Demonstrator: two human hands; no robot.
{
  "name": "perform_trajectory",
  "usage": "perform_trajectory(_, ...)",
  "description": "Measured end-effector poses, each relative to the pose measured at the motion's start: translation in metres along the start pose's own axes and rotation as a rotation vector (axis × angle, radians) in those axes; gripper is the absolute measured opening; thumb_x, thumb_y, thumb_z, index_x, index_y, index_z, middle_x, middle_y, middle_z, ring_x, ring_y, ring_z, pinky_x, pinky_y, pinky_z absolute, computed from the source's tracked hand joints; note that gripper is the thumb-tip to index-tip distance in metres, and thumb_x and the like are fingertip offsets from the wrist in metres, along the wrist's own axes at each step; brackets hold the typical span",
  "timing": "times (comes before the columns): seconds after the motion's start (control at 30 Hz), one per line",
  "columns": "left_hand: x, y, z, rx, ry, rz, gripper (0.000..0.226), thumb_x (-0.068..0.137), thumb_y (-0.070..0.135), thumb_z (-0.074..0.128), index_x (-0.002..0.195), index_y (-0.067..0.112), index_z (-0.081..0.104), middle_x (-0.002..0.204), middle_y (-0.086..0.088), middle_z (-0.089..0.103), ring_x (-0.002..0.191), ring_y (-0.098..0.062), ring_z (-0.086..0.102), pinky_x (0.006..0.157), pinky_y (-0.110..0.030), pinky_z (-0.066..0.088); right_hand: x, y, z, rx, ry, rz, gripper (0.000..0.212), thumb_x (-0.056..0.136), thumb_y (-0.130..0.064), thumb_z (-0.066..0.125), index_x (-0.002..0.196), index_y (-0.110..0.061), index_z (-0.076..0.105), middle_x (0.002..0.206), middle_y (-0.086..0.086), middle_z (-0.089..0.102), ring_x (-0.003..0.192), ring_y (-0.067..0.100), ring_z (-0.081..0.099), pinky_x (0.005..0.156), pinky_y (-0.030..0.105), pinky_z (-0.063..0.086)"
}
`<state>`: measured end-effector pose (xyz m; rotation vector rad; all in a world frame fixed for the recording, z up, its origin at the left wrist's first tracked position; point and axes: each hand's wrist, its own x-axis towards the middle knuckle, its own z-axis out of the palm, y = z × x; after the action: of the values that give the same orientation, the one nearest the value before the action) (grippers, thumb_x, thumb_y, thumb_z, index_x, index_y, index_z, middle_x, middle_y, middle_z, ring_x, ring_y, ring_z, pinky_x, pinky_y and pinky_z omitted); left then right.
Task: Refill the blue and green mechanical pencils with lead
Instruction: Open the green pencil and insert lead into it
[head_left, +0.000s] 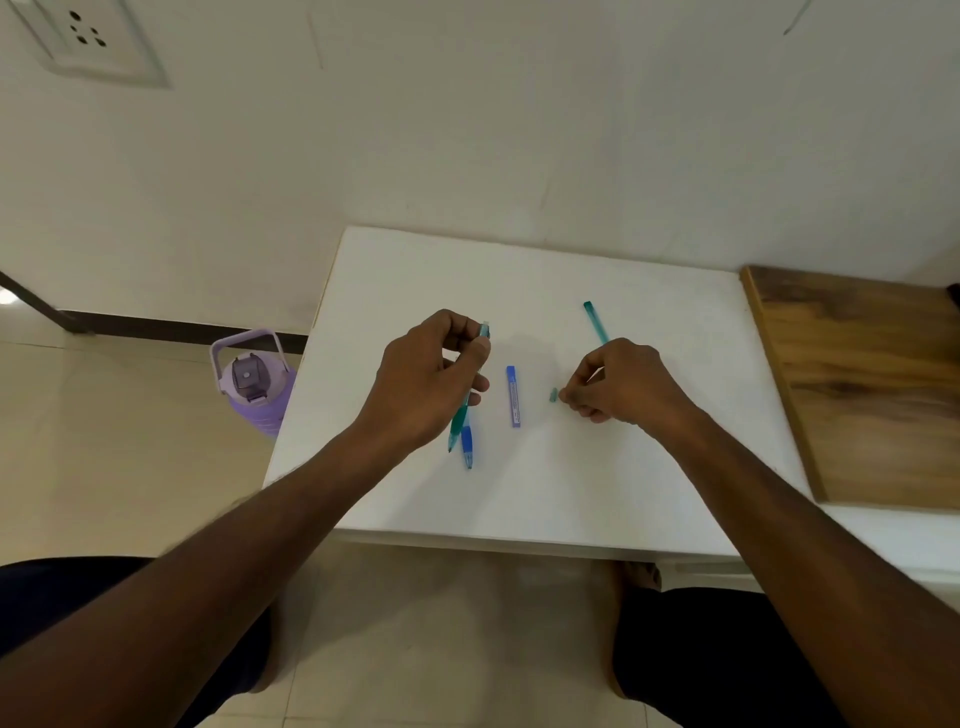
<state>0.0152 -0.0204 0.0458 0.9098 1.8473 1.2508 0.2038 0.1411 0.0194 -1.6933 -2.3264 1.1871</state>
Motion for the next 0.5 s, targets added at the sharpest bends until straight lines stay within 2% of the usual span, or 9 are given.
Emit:
perform_trajectory(0.13,0.001,-0.003,-0.001,0.002,0.003,0.006,0.014,0.106,0.031,0.059,0.111,0.02,0.066,0.098,0.006,0.073,0.078,-0.011,0.077,0.072,-0.024,0.065,0.006,-0.002,-0.005,-0.003,0.058,0.011,0.024,0.082,-0.031,0.09,0.081,-0.011,0.076,0.072,0.005,0.079,0.067,0.02,0.079,0.063,0.026,0.065)
perform_trajectory(0.23,0.005,-0.004,-0.002,-0.003,0.005,0.007,0.012,0.107,0.033,0.058,0.11,0.023,0.065,0.091,0.011,0.076,0.077,-0.007,0.075,0.068,-0.018,0.062,0.02,-0.005,-0.02,-0.007,0.345,-0.115,0.016,0.087,-0.029,0.084,0.083,-0.014,0.078,0.073,0.0,0.077,0.071,0.021,0.077,0.07,0.027,0.062)
perform_trajectory(0.3,0.005,-0.004,-0.003,-0.006,0.006,0.026,0.012,0.107,0.034,0.058,0.109,0.025,0.065,0.087,0.013,0.076,0.075,-0.007,0.074,0.065,-0.016,0.059,0.029,-0.003,-0.025,-0.081,0.455,-0.174,0.01,0.088,-0.025,0.08,0.091,-0.015,0.079,0.081,0.0,0.078,0.079,0.019,0.076,0.076,0.026,0.059)
perform_trajectory(0.4,0.005,-0.005,-0.003,-0.007,0.019,0.055,0.012,0.107,0.035,0.057,0.109,0.026,0.065,0.087,0.012,0.076,0.071,-0.005,0.071,0.063,-0.017,0.057,0.045,0.003,-0.017,-0.205,0.481,-0.199,0.026,0.092,-0.027,0.079,0.113,-0.012,0.075,0.102,0.006,0.077,0.099,0.022,0.072,0.093,0.035,0.056)
perform_trajectory(0.5,0.005,-0.005,-0.007,0.032,0.049,0.055,0.014,0.107,0.037,0.057,0.111,0.027,0.065,0.088,0.012,0.075,0.068,-0.001,0.067,0.066,-0.023,0.057,0.057,0.005,-0.003,-0.299,0.479,-0.17,0.036,0.097,-0.029,0.073,0.127,-0.009,0.069,0.118,0.011,0.072,0.118,0.029,0.063,0.1,0.039,0.052)
